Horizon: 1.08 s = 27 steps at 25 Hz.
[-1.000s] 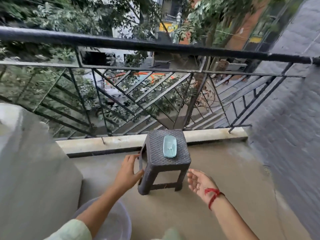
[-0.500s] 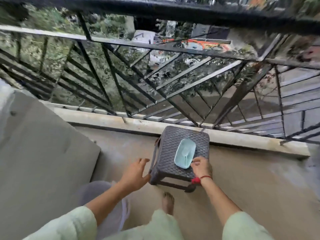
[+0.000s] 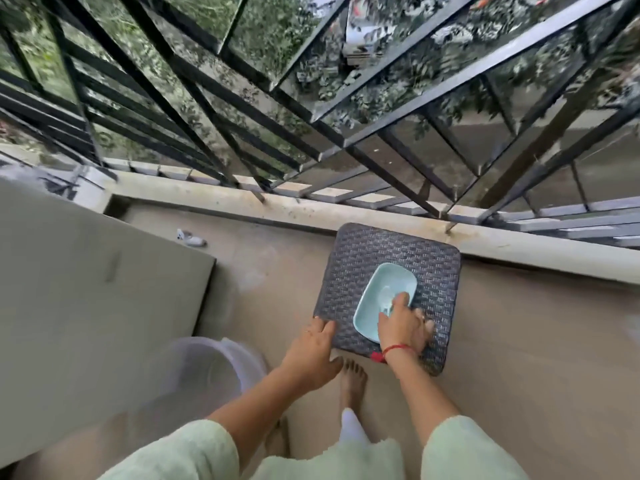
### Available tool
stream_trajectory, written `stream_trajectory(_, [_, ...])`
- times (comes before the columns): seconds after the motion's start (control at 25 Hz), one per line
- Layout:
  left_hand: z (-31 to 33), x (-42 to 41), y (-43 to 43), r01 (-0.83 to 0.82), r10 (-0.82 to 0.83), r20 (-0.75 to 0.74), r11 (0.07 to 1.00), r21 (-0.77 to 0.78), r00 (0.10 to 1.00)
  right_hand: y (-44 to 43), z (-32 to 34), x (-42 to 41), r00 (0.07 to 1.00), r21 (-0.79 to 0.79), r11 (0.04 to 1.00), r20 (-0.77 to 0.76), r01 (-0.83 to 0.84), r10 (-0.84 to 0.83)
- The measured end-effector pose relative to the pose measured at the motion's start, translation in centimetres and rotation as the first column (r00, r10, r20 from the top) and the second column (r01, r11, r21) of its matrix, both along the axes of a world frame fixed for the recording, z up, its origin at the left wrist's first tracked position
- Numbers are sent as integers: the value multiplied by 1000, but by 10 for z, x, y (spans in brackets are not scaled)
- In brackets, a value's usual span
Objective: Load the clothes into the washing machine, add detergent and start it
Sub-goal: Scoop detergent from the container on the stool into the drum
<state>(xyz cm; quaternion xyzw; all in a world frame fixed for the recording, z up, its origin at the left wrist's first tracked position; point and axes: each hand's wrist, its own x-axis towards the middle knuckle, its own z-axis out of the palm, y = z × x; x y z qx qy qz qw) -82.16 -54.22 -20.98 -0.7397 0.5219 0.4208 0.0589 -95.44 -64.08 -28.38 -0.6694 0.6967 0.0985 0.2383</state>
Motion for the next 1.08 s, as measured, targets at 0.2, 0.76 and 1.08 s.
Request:
stream_trajectory(0.2, [-20,-7,-6,-19,19,-18,1000,-1,1000,-3,12,-2,963,-159,962,195,220,-188])
stream_trajectory(0.76, [-43,-38,-32,-65,73,-94,995,81,993,-18,-3,-27,899,-249,879,64,-407,434])
stream_trajectory(1.08, [-51,-31,-31,-86,93,-121,994,65,988,-3,7,-12,895,177,980,418,89,-156])
